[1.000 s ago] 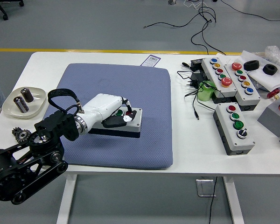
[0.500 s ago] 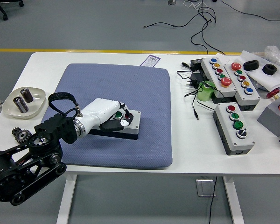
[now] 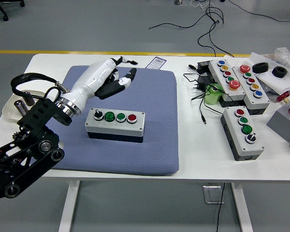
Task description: Pick up the button,place it on the desk,press the button,press the button
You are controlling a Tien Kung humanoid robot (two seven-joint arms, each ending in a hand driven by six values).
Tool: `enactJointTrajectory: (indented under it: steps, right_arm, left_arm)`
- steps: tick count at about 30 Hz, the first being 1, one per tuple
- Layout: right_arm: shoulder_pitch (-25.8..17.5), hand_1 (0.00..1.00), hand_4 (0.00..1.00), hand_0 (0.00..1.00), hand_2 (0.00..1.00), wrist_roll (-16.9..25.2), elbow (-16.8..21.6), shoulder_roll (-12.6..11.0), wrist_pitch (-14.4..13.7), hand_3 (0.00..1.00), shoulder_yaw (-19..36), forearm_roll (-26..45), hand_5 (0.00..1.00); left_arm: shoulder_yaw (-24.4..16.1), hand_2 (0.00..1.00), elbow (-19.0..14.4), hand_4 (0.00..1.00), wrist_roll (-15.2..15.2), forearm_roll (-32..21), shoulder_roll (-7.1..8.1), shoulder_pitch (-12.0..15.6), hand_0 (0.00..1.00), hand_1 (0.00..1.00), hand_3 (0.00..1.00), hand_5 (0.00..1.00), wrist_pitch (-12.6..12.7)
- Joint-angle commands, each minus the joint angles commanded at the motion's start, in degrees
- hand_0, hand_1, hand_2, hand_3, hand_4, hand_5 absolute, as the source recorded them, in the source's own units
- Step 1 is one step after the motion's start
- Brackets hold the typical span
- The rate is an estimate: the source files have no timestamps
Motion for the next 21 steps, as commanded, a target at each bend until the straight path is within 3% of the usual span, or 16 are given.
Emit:
enactJointTrajectory:
  steps: [4,5,8,13,21]
  right_arm:
    - [0.1,0.669,0.297,0.495,0.692,-0.1,0.0,-0.1,0.0,0.624,-0.1,0.3,0.136]
    - [0.2,0.669,0.298,0.497,0.692,-0.1,0.0,-0.1,0.0,0.624,-0.2,0.3,0.136]
    - [0.2,0.669,0.298,0.497,0.692,-0.2,0.0,-0.1,0.0,0.624,-0.4,0.6,0.136]
    - [0.2,0.669,0.298,0.498,0.692,-0.6,0.0,-0.2,0.1,0.624,-1.1,0.9,0.136]
    - [0.0,0.67,0.298,0.497,0.693,-0.8,0.0,-0.1,0.4,0.624,-1.8,1.5,0.136]
  left_arm:
    - [-3.5,0.611,5.5,0.539,-6.4,-9.7,-0.21,-0.6,0.403,0.555,0.998,0.998,-2.8]
    - [-4.2,0.924,7.3,0.545,-7.7,-12.3,-0.25,-0.7,0.819,0.862,0.998,0.998,-4.1]
    - [-6.4,0.924,12.1,0.545,-10.1,-19.4,-0.37,-0.6,0.819,0.862,0.998,0.998,-8.2]
    - [-8.7,0.944,18.6,0.571,-11.4,-31.7,-0.07,0.5,0.878,0.906,0.998,0.998,-12.4]
    - [-10.1,0.903,23.6,0.585,-12.0,-50.5,0.39,2.7,0.858,0.885,0.998,0.998,-16.9]
